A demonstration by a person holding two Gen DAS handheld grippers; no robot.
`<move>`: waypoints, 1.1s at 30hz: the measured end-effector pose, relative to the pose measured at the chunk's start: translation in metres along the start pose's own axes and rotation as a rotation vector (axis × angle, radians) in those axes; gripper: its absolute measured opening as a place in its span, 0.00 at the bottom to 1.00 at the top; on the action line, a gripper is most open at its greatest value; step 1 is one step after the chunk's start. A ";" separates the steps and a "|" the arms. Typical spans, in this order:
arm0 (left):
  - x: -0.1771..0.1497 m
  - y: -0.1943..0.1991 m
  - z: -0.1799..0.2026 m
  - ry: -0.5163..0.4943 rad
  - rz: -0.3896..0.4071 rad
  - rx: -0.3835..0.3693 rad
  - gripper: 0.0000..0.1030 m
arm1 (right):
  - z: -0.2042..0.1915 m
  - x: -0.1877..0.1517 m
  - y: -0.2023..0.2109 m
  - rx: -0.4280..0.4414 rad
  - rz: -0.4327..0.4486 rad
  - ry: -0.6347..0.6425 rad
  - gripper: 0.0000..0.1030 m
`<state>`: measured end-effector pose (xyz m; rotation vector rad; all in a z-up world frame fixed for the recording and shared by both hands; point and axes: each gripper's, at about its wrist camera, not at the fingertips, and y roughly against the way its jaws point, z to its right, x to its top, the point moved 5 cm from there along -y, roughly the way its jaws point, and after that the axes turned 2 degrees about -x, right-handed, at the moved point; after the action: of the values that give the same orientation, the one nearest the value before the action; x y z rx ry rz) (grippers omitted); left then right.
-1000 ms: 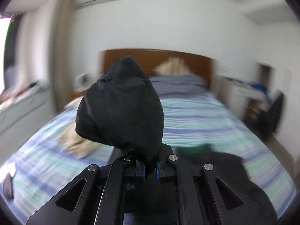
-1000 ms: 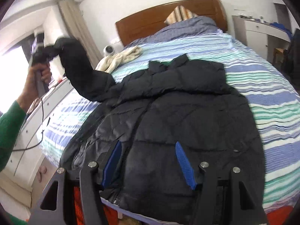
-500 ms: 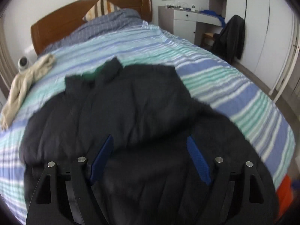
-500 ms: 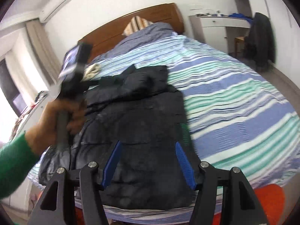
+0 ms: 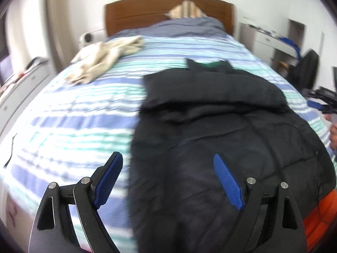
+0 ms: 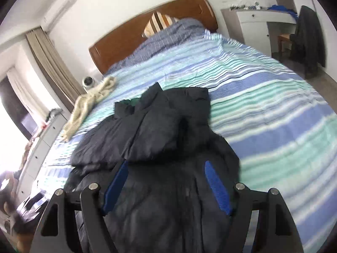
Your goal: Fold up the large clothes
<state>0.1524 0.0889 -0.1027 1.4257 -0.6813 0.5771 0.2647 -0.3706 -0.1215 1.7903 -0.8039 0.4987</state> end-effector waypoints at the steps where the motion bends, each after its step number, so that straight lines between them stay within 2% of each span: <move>1: -0.005 0.003 -0.006 0.020 0.003 0.014 0.87 | -0.001 0.008 -0.019 0.000 -0.021 0.000 0.74; 4: -0.021 0.007 -0.027 0.067 -0.001 0.054 0.88 | 0.004 0.016 -0.067 -0.021 -0.089 -0.023 0.74; 6: -0.035 0.007 -0.038 0.097 -0.021 0.068 0.88 | 0.002 0.014 -0.094 0.005 -0.148 -0.051 0.71; 7: -0.041 0.005 -0.041 0.114 -0.040 0.075 0.87 | -0.002 0.013 -0.101 0.017 -0.163 -0.048 0.43; 8: -0.046 0.006 -0.045 0.125 -0.051 0.078 0.87 | -0.005 0.014 -0.098 -0.006 -0.150 -0.023 0.27; 10: -0.053 0.008 -0.049 0.134 -0.056 0.084 0.87 | -0.011 0.026 -0.079 -0.041 -0.055 0.031 0.16; 12: -0.055 0.010 -0.050 0.127 -0.056 0.089 0.88 | -0.012 0.038 -0.060 -0.080 0.025 0.050 0.15; 13: -0.055 0.007 -0.048 0.117 -0.061 0.085 0.88 | -0.010 0.039 -0.061 -0.113 0.026 0.071 0.15; 16: -0.058 0.002 -0.043 0.101 -0.080 0.082 0.87 | 0.004 0.026 -0.093 -0.257 -0.065 0.176 0.16; 18: -0.053 0.004 -0.037 0.100 -0.076 0.077 0.87 | 0.018 0.010 -0.106 -0.231 -0.147 0.147 0.24; 19: -0.051 0.007 -0.035 0.102 -0.066 0.068 0.87 | 0.023 0.008 -0.104 -0.213 -0.148 0.116 0.30; 20: -0.049 0.009 -0.033 0.103 -0.058 0.057 0.88 | 0.026 0.010 -0.097 -0.196 -0.125 0.089 0.38; 22: -0.046 0.008 -0.028 0.092 -0.053 0.039 0.89 | 0.028 0.017 -0.078 -0.166 -0.069 0.062 0.47; 25: -0.040 -0.003 -0.020 0.051 -0.069 0.050 0.89 | 0.015 0.034 -0.050 -0.157 0.022 0.124 0.47; 28: -0.029 -0.007 -0.011 0.040 -0.057 0.030 0.89 | -0.021 0.045 -0.036 -0.057 0.071 0.217 0.47; 31: -0.016 -0.014 0.004 0.027 -0.052 -0.006 0.89 | -0.051 0.045 -0.051 0.022 0.070 0.265 0.47; 33: -0.011 -0.020 0.012 0.016 -0.064 -0.012 0.89 | -0.056 0.036 -0.083 0.035 0.004 0.267 0.47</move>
<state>0.1589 0.0758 -0.1242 1.4256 -0.6233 0.5324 0.3521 -0.3111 -0.1323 1.7084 -0.6162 0.7405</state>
